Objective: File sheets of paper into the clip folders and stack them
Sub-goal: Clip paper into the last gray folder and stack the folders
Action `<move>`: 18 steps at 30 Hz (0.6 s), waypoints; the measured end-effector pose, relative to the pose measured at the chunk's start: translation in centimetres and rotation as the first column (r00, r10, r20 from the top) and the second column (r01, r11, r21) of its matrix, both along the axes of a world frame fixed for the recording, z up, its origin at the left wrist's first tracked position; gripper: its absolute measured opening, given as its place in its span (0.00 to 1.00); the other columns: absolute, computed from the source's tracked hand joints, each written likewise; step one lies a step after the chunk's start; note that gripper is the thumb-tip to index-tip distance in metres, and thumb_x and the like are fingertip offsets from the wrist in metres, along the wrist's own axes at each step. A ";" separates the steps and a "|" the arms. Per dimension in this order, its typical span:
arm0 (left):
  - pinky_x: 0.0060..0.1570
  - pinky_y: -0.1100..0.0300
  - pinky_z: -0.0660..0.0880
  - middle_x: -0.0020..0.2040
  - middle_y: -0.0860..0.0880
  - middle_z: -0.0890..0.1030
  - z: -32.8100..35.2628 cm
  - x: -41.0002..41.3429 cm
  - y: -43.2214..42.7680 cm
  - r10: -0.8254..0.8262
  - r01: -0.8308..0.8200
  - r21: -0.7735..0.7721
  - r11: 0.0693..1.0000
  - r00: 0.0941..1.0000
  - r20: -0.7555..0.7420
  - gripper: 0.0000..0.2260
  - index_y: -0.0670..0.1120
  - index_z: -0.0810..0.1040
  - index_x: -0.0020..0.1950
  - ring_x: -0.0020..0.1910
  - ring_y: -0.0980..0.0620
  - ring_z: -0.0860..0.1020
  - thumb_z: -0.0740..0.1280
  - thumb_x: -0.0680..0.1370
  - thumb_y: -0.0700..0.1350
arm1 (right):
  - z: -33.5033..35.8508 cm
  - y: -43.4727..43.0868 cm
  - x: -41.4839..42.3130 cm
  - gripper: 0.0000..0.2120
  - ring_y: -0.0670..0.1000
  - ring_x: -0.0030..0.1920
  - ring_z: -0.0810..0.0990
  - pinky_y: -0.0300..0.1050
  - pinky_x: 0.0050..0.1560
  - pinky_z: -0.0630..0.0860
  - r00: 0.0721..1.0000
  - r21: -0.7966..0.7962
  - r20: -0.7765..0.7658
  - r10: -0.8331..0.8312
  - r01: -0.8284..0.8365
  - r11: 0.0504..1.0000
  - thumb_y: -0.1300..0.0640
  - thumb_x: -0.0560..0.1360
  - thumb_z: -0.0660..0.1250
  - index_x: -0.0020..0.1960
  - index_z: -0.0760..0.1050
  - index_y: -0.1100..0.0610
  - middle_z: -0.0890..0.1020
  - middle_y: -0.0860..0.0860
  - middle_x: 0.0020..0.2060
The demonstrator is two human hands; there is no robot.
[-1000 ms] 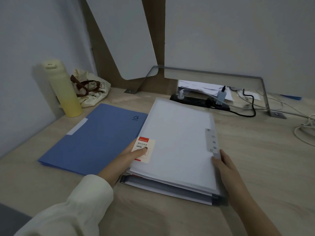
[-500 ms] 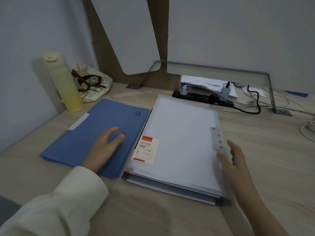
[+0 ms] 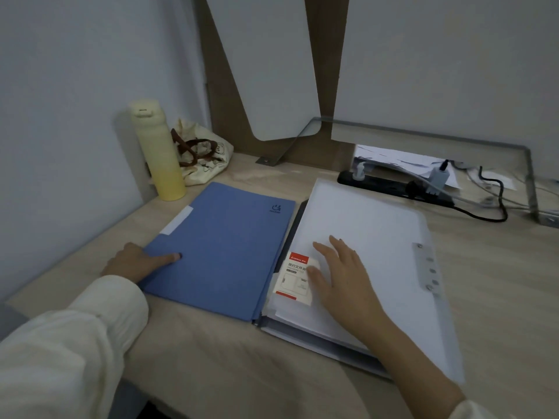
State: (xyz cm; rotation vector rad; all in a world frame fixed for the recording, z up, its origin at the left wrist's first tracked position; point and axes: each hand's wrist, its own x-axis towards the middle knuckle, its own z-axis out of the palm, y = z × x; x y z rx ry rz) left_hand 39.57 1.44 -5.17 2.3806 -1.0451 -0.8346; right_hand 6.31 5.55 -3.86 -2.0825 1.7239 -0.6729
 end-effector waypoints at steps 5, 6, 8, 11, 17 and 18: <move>0.49 0.53 0.70 0.55 0.39 0.79 0.8 0.7 0.2 -0.107 0.084 -0.117 0.990 0.972 -0.207 0.15 0.36 0.77 0.54 0.47 0.42 0.76 0.70 0.74 0.45 | -0.8 0.1 0.0 0.24 0.47 0.76 0.44 0.41 0.73 0.40 0.998 0.009 -0.058 0.017 -0.016 1.000 0.45 0.80 0.50 0.74 0.53 0.46 0.49 0.46 0.76; 0.47 0.54 0.72 0.54 0.39 0.80 1.2 0.9 0.6 -0.138 0.109 -0.126 0.986 0.958 -0.253 0.11 0.37 0.77 0.51 0.45 0.43 0.77 0.68 0.75 0.44 | -0.9 0.1 0.0 0.24 0.47 0.76 0.44 0.42 0.74 0.41 0.998 0.008 -0.060 0.015 -0.015 1.000 0.45 0.80 0.49 0.74 0.53 0.46 0.49 0.46 0.76; 0.42 0.57 0.76 0.46 0.43 0.84 1.7 1.6 1.4 -0.181 0.125 -0.168 0.978 0.910 -0.373 0.09 0.39 0.78 0.53 0.42 0.45 0.79 0.67 0.76 0.43 | -1.0 0.1 0.1 0.24 0.47 0.76 0.44 0.42 0.74 0.40 0.997 0.005 -0.079 0.012 -0.011 1.000 0.43 0.79 0.47 0.74 0.52 0.45 0.49 0.46 0.76; 0.38 0.60 0.81 0.45 0.47 0.86 2.3 1.9 2.9 -0.238 0.091 -0.294 0.951 0.823 -0.516 0.10 0.43 0.78 0.55 0.39 0.49 0.84 0.67 0.75 0.43 | -1.4 0.1 0.2 0.28 0.46 0.76 0.43 0.40 0.72 0.37 0.994 -0.004 -0.109 0.010 -0.011 1.000 0.39 0.76 0.41 0.74 0.50 0.44 0.48 0.45 0.76; 0.62 0.42 0.69 0.58 0.45 0.81 4.8 0.9 6.2 -0.322 -0.079 -0.528 0.846 0.714 -0.622 0.19 0.49 0.76 0.60 0.57 0.42 0.77 0.67 0.70 0.46 | -1.8 0.0 0.0 0.25 0.46 0.76 0.44 0.41 0.72 0.38 0.993 -0.006 -0.121 0.019 -0.020 1.000 0.41 0.79 0.43 0.75 0.50 0.44 0.49 0.46 0.76; 0.62 0.42 0.70 0.59 0.44 0.80 5.6 0.7 6.8 -0.333 -0.098 -0.565 0.819 0.722 -0.607 0.19 0.49 0.76 0.60 0.57 0.42 0.77 0.67 0.70 0.47 | -1.8 0.0 0.1 0.27 0.46 0.76 0.43 0.41 0.72 0.37 0.992 -0.005 -0.124 0.019 -0.020 1.000 0.39 0.76 0.41 0.75 0.50 0.44 0.49 0.46 0.76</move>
